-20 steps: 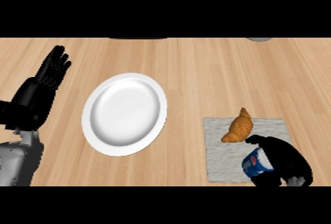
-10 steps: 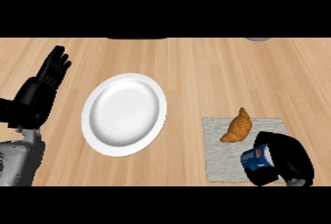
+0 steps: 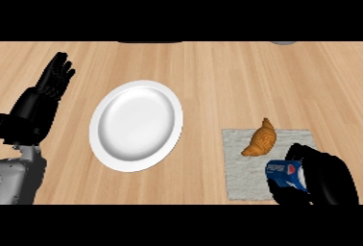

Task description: Pick the can from the placemat and place it in the plate

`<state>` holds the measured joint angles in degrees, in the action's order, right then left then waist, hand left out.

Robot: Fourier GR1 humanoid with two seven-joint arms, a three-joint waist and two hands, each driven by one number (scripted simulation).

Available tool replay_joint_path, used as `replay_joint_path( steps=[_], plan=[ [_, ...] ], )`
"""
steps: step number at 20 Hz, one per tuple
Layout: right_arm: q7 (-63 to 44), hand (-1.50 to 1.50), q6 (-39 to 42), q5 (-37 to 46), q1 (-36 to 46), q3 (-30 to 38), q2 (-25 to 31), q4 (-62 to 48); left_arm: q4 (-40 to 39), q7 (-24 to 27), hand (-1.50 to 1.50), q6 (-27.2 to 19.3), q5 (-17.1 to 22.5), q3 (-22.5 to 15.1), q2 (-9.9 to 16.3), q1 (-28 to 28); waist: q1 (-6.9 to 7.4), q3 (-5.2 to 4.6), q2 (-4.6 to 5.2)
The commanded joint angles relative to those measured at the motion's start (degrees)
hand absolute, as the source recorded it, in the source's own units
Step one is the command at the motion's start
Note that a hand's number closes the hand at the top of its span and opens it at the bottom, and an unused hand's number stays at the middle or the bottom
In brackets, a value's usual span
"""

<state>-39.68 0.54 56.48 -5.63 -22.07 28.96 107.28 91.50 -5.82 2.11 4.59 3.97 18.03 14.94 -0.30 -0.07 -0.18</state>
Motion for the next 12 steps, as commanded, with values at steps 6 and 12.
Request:
replay_joint_path(
  steps=[6,12],
  plan=[
    [0.97,1.5,-1.08,0.46,5.93,-6.94,-7.97,15.32,2.44,-0.94,0.0,0.2,-0.72,-1.01,-0.77,-0.78,0.82,0.06,-0.02],
    [-1.87,1.5,1.96,-0.11,14.96,-12.58,-18.18,15.84,-3.42,0.57,0.0,0.6,-1.52,-0.13,-0.9,2.98,0.43,0.02,0.27]
  ],
)
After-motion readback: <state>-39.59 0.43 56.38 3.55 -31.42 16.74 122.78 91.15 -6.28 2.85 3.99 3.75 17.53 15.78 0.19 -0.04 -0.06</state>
